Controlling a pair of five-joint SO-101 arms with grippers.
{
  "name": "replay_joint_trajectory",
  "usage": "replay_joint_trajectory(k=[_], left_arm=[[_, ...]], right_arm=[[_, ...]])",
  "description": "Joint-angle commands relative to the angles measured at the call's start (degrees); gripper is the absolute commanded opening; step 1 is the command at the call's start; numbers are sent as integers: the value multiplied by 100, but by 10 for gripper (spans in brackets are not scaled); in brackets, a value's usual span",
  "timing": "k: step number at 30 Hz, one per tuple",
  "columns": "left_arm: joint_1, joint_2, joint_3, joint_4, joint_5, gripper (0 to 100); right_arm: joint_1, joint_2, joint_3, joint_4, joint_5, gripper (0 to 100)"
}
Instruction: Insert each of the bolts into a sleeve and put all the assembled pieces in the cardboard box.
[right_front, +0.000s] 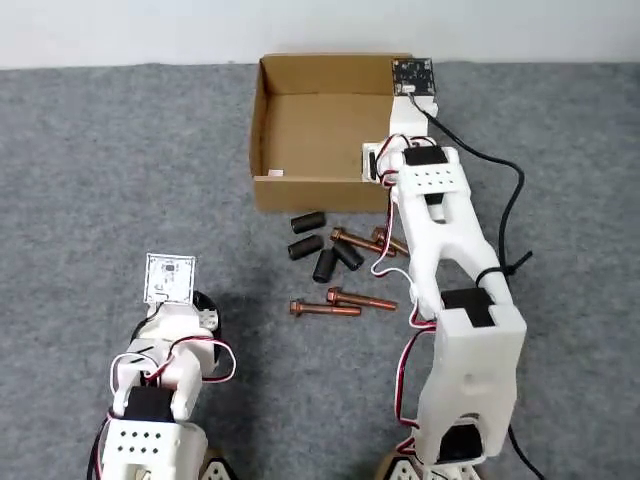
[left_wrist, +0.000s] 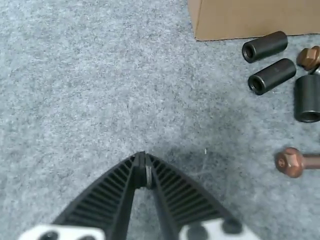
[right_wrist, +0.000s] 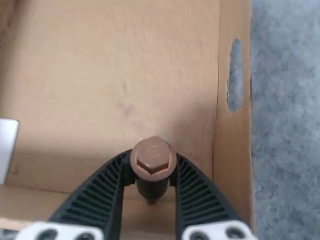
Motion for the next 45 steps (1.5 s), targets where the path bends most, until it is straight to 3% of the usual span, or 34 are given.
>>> replay_joint_trajectory(k=[1,4,10,16,22,34,45], left_arm=[[-26,-44,-22,-149,53,5],[-35,-44,-22,-149,53,5],[-35,-44,-22,-149,53,5],[-35,-44,-22,-149,53,5],[-35,-44,-22,-149,79,5],[-44,-44,-22,-149,79,5],[-44,-44,-22,-149,79,5]], right_arm=[[57,66,-501,347,70,17],[66,207,-686,558,62,33],[31,242,-1134,945,53,184],[-22,-66,-1538,1244,70,117],[-286,-681,-1653,2510,97,54],[-514,-1015,-1618,4497,1635,35],[-936,110,-1653,4963,2541,38]])
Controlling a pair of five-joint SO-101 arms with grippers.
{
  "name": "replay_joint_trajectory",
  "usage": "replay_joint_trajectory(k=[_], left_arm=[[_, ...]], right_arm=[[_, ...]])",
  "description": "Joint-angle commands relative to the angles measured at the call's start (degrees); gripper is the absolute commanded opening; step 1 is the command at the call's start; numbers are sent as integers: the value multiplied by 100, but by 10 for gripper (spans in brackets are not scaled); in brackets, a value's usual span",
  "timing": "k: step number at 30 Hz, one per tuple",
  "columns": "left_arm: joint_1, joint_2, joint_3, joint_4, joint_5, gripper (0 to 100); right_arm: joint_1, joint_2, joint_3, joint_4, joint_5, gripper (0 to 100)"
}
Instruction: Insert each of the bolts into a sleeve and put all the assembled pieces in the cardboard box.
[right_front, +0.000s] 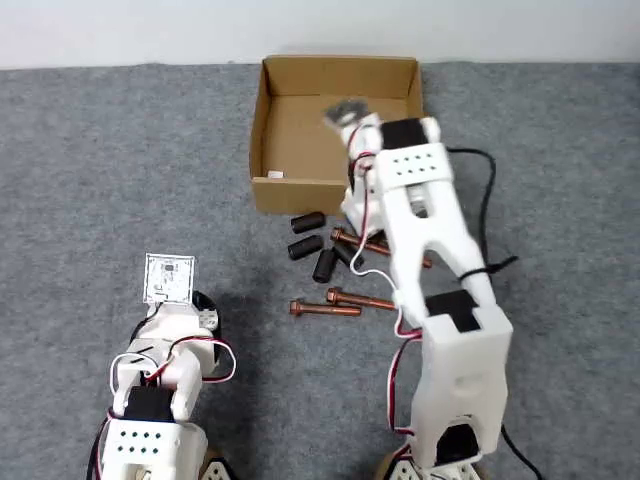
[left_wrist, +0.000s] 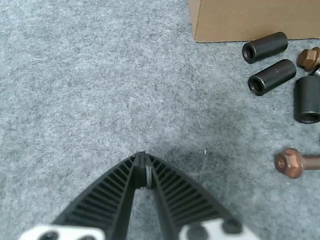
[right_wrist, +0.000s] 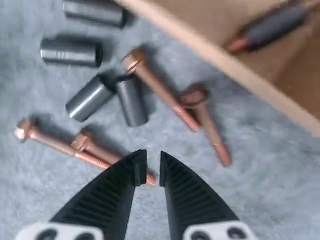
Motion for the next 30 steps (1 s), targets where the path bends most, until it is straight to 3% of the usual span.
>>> replay_joint_trajectory(k=[1,8,23,26,30], left_arm=[[-44,-44,-22,-149,44,5],[-44,-44,-22,-149,44,5],[-44,-44,-22,-149,44,5],[-44,-44,-22,-149,44,5],[-44,-44,-22,-149,44,5]], right_arm=[[-277,189,-290,66,141,39],[-488,620,-290,-127,158,165],[-497,1262,-290,-840,448,158],[-541,1446,-290,-840,466,125],[-602,1596,-290,-813,448,2]])
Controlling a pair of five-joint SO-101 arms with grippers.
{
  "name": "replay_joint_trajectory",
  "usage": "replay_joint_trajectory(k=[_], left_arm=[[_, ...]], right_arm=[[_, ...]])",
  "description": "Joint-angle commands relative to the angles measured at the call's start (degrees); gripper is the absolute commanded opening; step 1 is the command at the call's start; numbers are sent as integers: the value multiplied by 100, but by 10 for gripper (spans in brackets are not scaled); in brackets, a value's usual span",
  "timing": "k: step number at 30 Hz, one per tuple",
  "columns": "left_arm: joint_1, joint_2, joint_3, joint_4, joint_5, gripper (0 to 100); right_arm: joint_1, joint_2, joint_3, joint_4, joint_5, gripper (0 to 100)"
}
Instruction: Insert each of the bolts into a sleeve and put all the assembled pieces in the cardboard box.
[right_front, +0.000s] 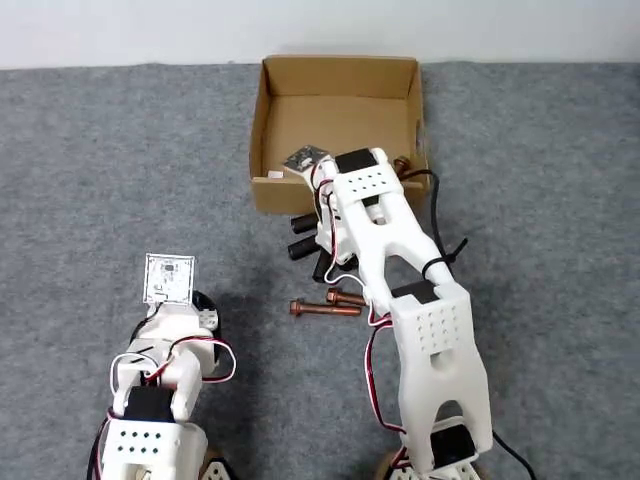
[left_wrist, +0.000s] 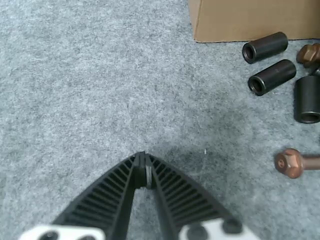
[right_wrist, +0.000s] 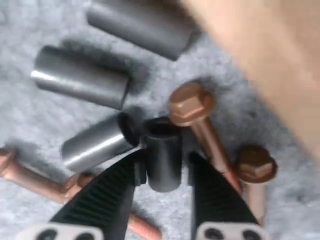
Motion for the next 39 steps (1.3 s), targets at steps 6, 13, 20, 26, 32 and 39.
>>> replay_joint_trajectory(k=[6,13,20,26,32,39], left_arm=[[-44,-44,-22,-149,44,5],[-44,-18,-13,-255,44,5],[0,-18,-13,-246,44,5],[457,-35,-13,-237,18,6],[809,-44,-101,-229,-273,6],[888,18,-1376,457,18,7]], right_arm=[[-268,-233,-220,725,-202,9],[-198,-1200,-290,1525,-510,9],[40,-2633,62,1534,-1336,9],[347,-4154,1582,1534,-2268,9],[1138,-5789,3130,1516,-2875,9],[2369,-7697,4431,1516,-3279,9]])
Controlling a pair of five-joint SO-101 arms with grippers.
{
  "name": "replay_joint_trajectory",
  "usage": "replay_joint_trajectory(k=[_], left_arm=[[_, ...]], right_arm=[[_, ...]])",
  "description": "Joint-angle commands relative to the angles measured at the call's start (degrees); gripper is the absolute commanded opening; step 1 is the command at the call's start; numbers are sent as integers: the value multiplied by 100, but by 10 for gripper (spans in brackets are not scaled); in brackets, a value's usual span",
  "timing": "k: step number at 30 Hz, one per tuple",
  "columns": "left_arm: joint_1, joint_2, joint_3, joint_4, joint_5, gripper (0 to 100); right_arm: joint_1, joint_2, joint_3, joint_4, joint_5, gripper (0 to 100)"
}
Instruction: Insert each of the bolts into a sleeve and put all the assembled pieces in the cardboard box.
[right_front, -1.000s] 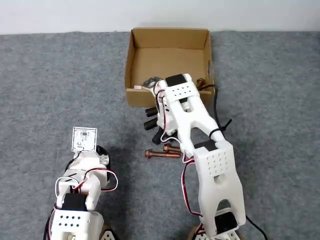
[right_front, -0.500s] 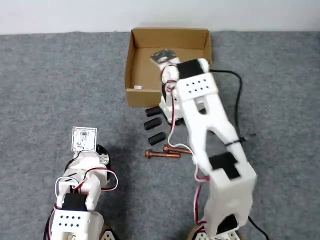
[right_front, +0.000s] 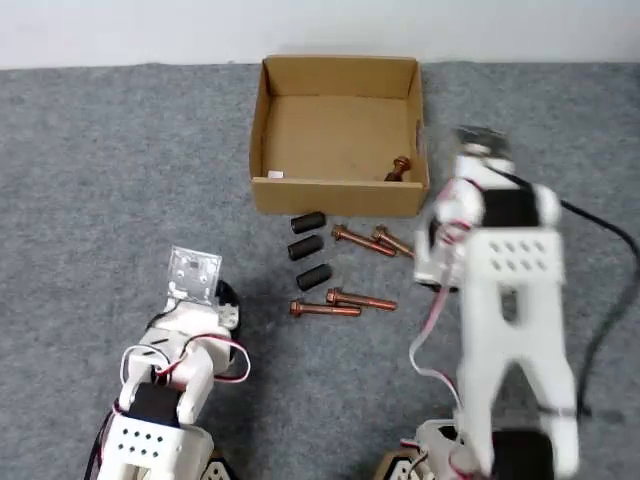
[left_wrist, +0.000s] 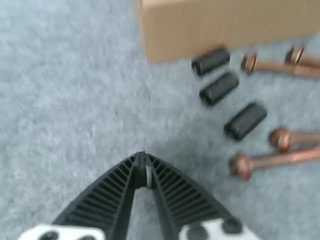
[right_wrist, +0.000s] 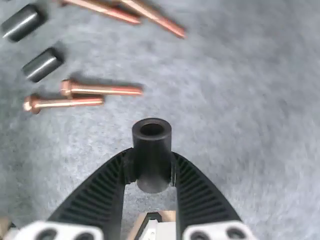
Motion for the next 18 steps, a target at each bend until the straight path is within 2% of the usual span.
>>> replay_joint_trajectory(k=[1,4,8,18], left_arm=[[26,9,-936,413,79,7],[26,229,-1376,703,105,7],[70,1204,-2097,967,677,7],[1389,4905,-4954,1635,2558,7]], right_arm=[[646,-1121,387,224,-158,9],[1130,-1754,765,224,-237,9],[1508,-2422,1187,224,-237,9],[2105,-3116,1741,207,-246,9]])
